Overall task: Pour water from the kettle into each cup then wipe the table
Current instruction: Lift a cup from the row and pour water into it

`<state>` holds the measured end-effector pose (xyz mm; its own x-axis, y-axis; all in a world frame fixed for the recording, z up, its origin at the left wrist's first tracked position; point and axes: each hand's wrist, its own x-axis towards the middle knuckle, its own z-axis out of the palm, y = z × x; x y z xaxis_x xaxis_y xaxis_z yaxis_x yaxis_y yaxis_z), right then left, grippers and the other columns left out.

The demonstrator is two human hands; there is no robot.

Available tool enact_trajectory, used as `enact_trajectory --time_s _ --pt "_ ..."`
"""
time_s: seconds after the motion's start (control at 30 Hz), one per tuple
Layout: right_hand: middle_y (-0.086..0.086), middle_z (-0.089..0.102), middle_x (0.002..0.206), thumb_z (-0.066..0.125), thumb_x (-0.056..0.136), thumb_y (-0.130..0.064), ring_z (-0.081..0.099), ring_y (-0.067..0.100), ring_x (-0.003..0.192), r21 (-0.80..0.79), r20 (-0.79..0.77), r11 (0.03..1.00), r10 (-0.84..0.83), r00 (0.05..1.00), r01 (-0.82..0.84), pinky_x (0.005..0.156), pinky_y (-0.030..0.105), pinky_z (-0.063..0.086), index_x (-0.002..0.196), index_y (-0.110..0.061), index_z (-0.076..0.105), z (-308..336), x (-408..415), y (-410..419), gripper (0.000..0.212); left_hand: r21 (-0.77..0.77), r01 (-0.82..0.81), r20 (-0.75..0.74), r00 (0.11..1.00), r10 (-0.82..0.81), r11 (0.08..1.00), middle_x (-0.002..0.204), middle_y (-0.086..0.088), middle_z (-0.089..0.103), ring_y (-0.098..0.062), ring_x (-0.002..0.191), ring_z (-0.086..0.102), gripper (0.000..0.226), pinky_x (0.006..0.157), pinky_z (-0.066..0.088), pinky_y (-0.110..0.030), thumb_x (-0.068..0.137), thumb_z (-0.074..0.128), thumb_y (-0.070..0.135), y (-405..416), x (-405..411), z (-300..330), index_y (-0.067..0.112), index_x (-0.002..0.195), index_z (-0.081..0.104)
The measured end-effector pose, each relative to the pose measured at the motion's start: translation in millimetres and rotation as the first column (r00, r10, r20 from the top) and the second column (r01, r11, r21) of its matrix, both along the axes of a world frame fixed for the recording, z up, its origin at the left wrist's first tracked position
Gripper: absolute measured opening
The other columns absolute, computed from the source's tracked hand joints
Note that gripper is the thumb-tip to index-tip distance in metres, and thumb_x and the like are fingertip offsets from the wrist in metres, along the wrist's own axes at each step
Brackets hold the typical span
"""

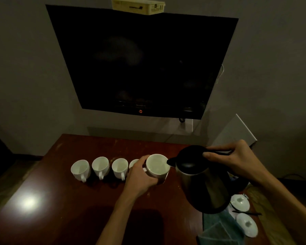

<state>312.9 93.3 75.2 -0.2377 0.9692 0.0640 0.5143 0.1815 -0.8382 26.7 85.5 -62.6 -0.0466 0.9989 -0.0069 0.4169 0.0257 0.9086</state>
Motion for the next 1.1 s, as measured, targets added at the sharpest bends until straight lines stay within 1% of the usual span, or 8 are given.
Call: enact_trajectory --time_s 0.1,0.33,0.43,0.53,0.7,0.83,1.03,1.1 --pt "-0.009 0.080 0.093 0.077 0.060 -0.056 0.077 0.009 0.086 -0.007 0.000 1.000 -0.008 1.000 0.008 0.085 0.042 0.062 0.105 -0.018 0.080 0.2 0.9 -0.9 0.058 -0.009 -0.005 0.009 1.000 0.005 1.000 0.116 0.017 0.059 -0.006 0.113 0.056 0.084 0.098 0.049 -0.029 0.056 0.091 0.030 -2.2 -0.2 0.3 0.030 0.130 0.051" --pt "-0.008 0.080 0.092 0.078 0.062 -0.051 0.077 0.009 0.086 -0.006 0.000 1.000 -0.002 1.000 0.002 0.086 0.042 0.063 0.102 -0.021 0.081 1.3 -2.1 -3.6 0.050 -0.017 -0.001 0.022 1.000 0.001 1.000 0.112 0.020 0.054 -0.003 0.110 0.053 0.083 0.092 0.045 -0.023 0.059 0.092 0.024 -5.5 1.0 2.4 0.028 0.131 0.050" --pt "-0.010 0.080 0.093 0.078 0.064 -0.049 0.077 0.008 0.087 -0.008 -0.005 1.000 0.003 1.000 -0.003 0.086 0.041 0.063 0.103 -0.021 0.081 1.6 -2.4 -4.7 0.049 -0.020 -0.008 0.016 1.000 0.008 1.000 0.115 0.018 0.058 -0.005 0.113 0.055 0.081 0.097 0.049 -0.030 0.058 0.092 0.025 -5.3 0.6 0.1 0.031 0.128 0.051" --pt "-0.009 0.080 0.093 0.078 0.063 -0.051 0.077 0.009 0.087 -0.011 -0.005 1.000 0.004 1.000 -0.004 0.086 0.041 0.063 0.103 -0.020 0.081 1.5 -2.8 -5.1 0.051 -0.015 -0.008 0.022 1.000 0.008 1.000 0.110 0.024 0.056 -0.001 0.108 0.055 0.080 0.096 0.048 -0.027 0.057 0.093 0.027 -6.4 1.0 0.4 0.038 0.123 0.048" --pt "-0.009 0.080 0.093 0.078 0.062 -0.053 0.077 0.009 0.086 0.003 -0.004 1.000 0.013 1.000 -0.013 0.084 0.038 0.063 0.104 -0.018 0.081 2.9 -3.3 -5.6 0.054 -0.042 -0.012 0.011 1.000 0.012 0.999 0.119 0.015 0.058 -0.009 0.116 0.055 0.087 0.102 0.050 -0.040 0.057 0.092 0.028 -5.4 1.4 -2.4 0.032 0.132 0.049" --pt "-0.011 0.080 0.093 0.078 0.063 -0.051 0.077 0.008 0.088 -0.002 -0.004 1.000 0.015 1.000 -0.015 0.085 0.037 0.062 0.103 -0.020 0.081 2.8 -3.0 -5.2 0.051 -0.051 -0.020 -0.003 1.000 0.020 0.999 0.124 0.011 0.058 -0.011 0.119 0.054 0.091 0.104 0.048 -0.043 0.056 0.092 0.028 -4.9 1.2 -4.8 0.031 0.135 0.048" --pt "-0.013 0.080 0.090 0.078 0.062 -0.051 0.076 0.006 0.086 0.007 0.009 1.000 0.015 1.000 -0.015 0.079 0.027 0.062 0.101 -0.024 0.080 0.5 -4.0 -4.8 0.047 -0.043 -0.010 0.008 1.000 0.010 0.999 0.118 0.017 0.056 -0.008 0.118 0.054 0.087 0.102 0.049 -0.038 0.058 0.093 0.023 -6.4 0.2 -4.8 0.033 0.132 0.048" --pt "-0.012 0.080 0.091 0.078 0.062 -0.051 0.076 0.008 0.087 0.000 0.005 1.000 0.021 1.000 -0.021 0.079 0.027 0.062 0.102 -0.021 0.080 -0.9 -3.3 -4.9 0.050 -0.042 -0.008 0.015 1.000 0.009 0.999 0.116 0.019 0.057 -0.007 0.116 0.054 0.084 0.101 0.050 -0.037 0.057 0.093 0.025 -6.9 -0.3 -5.2 0.037 0.128 0.049"
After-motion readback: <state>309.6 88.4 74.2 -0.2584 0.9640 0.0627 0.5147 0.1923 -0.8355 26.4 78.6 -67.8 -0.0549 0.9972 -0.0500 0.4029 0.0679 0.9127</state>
